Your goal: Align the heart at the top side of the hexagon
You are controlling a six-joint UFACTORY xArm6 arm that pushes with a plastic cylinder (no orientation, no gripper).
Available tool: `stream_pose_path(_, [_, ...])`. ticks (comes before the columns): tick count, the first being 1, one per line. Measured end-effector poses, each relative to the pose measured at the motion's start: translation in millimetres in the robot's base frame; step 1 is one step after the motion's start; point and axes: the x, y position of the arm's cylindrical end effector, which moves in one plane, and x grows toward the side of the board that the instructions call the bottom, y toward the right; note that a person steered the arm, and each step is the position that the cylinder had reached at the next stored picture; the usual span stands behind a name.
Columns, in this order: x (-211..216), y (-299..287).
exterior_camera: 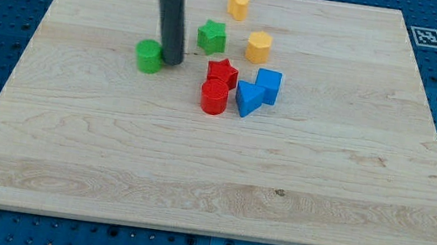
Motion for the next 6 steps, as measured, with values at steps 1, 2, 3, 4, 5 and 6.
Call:
stream_pose_path(1, [3, -6])
stream_pose_path(2, [-10, 11])
stream_pose_path(3, [-67, -10])
stream_pose_path(4, [-132, 26])
stream_pose_path(5, [-171, 114])
stream_pose_path(6, [-180, 187])
